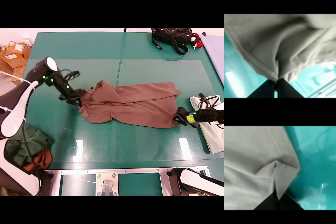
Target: Fold the shirts.
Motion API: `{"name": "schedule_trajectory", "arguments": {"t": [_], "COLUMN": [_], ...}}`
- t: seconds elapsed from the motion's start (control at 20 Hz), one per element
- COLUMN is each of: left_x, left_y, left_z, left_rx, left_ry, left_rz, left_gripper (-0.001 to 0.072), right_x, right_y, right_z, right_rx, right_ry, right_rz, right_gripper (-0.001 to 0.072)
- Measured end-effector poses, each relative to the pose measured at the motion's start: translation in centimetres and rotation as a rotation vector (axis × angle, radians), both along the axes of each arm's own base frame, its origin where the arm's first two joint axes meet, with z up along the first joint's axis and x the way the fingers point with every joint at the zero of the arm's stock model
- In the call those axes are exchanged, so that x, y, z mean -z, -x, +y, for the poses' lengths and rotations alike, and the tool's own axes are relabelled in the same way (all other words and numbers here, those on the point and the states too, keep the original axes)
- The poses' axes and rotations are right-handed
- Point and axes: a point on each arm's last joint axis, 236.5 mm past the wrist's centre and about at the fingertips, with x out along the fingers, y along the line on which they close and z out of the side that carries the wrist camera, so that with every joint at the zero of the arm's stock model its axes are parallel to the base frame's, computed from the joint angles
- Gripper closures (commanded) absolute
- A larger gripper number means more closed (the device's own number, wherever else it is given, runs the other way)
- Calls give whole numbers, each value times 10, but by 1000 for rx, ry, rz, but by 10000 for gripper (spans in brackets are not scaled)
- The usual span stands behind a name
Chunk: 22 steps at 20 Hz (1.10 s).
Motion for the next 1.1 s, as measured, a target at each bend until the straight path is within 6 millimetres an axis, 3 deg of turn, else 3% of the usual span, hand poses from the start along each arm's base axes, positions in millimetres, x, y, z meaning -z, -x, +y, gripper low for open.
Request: {"name": "schedule_trajectory", "arguments": {"t": [0.1, 0.25, 0.55, 0.75, 0.85, 0.95, 1.05, 1.1], "left_x": [9, 18, 18, 6, -21, -63, -131, -168], "left_y": [6, 9, 11, 11, 2, -13, -29, -34], "left_z": [-6, 6, 72, 77, 62, 54, 46, 44], "left_rx": [-8, -9, -115, -146, -153, -156, -135, -122], "left_ry": [29, 20, 7, 71, 166, 232, 285, 298], "left_rz": [13, 15, 86, 102, 52, -54, -236, -339], "left_gripper": [678, 678, 679, 679, 679, 679, 679, 678], "right_x": [0, 0, 2, -10, -39, -91, -167, -213], "right_y": [0, 0, 5, -2, -23, -52, -80, -90], "right_z": [13, 20, -11, -9, -1, 3, 3, 3], "right_rx": [-46, -68, 17, 47, 43, 29, 6, -5], "right_ry": [0, -2, 15, -41, -95, -133, -127, -113], "right_rz": [4, 5, 16, -15, -104, -249, -443, -557], "right_gripper": [696, 697, 697, 697, 697, 697, 697, 697]}}
